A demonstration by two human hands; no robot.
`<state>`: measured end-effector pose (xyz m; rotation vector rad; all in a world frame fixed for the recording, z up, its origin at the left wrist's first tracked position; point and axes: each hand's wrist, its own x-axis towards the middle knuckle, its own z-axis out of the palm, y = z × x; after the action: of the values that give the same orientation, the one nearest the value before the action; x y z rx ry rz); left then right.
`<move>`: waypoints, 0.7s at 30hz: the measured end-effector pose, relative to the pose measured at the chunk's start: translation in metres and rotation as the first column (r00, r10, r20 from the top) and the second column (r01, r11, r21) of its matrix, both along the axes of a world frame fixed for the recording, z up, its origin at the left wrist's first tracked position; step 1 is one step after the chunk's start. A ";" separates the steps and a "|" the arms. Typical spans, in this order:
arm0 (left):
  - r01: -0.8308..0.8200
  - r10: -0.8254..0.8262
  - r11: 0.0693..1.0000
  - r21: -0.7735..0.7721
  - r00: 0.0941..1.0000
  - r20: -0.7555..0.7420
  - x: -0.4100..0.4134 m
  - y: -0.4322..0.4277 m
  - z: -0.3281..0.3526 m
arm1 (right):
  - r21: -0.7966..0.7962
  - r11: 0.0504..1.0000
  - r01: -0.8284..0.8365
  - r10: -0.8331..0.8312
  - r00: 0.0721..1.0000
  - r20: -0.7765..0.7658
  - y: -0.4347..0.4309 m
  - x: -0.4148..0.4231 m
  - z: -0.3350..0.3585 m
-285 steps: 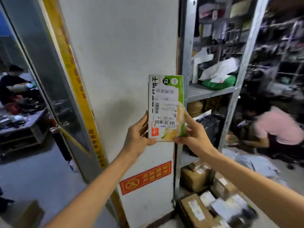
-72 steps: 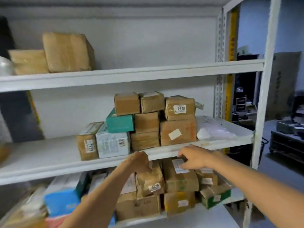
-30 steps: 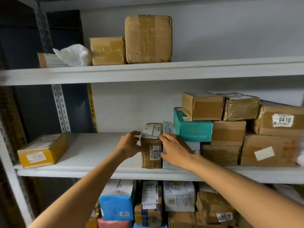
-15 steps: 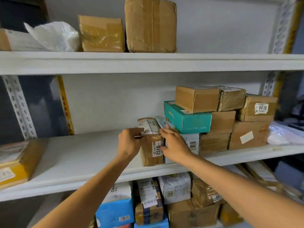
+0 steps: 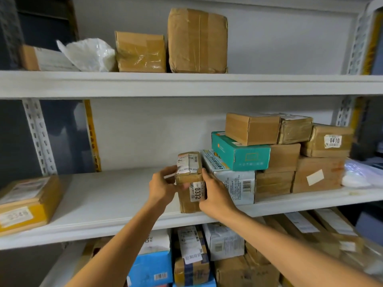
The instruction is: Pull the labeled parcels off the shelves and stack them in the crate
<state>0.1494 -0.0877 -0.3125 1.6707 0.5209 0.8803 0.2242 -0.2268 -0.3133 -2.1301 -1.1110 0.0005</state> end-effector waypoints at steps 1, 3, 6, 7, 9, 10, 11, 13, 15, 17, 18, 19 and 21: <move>0.011 -0.011 1.000 -0.001 1.000 0.001 0.001 0.001 -0.002 | 0.023 1.000 -0.009 0.010 1.000 -0.018 0.001 0.001 -0.001; 0.057 -0.057 0.998 -0.028 0.998 0.022 0.003 -0.001 -0.006 | 0.086 0.996 -0.032 0.037 0.998 -0.058 0.001 0.001 -0.004; 0.117 -0.114 0.992 -0.047 0.992 0.060 0.003 -0.005 -0.010 | 0.132 0.990 -0.043 0.055 0.995 -0.089 0.003 0.000 -0.012; 0.136 -0.132 0.989 -0.053 0.988 0.075 0.001 -0.008 -0.010 | 0.166 0.985 -0.037 0.056 0.992 -0.112 0.005 -0.002 -0.015; 0.147 -0.141 0.988 -0.055 0.985 0.100 -0.002 -0.015 -0.010 | 0.271 0.963 -0.009 0.052 0.987 -0.153 0.007 -0.004 -0.023; 0.148 -0.142 0.988 -0.047 0.984 0.111 -0.004 -0.018 -0.010 | 0.320 0.947 0.007 0.047 0.986 -0.162 0.007 -0.006 -0.025; 0.150 -0.143 0.988 -0.044 0.982 0.121 -0.008 -0.022 -0.012 | 0.359 0.933 0.023 0.040 0.985 -0.166 0.007 -0.007 -0.027; 0.162 -0.156 0.986 -0.034 0.977 0.143 -0.017 -0.029 -0.015 | 0.436 0.897 0.069 0.017 0.981 -0.191 0.002 -0.007 -0.030; 0.167 -0.162 0.986 -0.018 0.974 0.156 -0.026 -0.030 -0.019 | 0.482 0.872 0.091 0.043 0.965 -0.259 -0.004 -0.006 -0.029; 0.181 -0.179 0.983 -0.010 0.975 0.128 -0.034 -0.028 -0.019 | 0.489 0.870 0.066 0.113 0.938 -0.327 -0.010 -0.004 -0.022; 0.187 -0.185 0.982 -0.006 0.977 0.107 -0.036 -0.024 -0.017 | 0.477 0.877 0.048 0.147 0.920 -0.363 -0.013 -0.001 -0.016; 0.184 -0.183 0.983 -0.007 0.981 0.070 -0.036 -0.019 -0.016 | 0.462 0.886 0.025 0.177 0.904 -0.388 -0.015 0.002 -0.009; 0.204 -0.204 0.979 -0.012 0.978 -0.034 -0.034 -0.010 -0.011 | 0.406 0.914 -0.003 0.184 0.894 -0.408 -0.015 0.011 0.002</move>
<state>0.1153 -0.0978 -0.3239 1.7001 0.3683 0.6986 0.2349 -0.2419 -0.3116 -1.6017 -0.8553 0.2691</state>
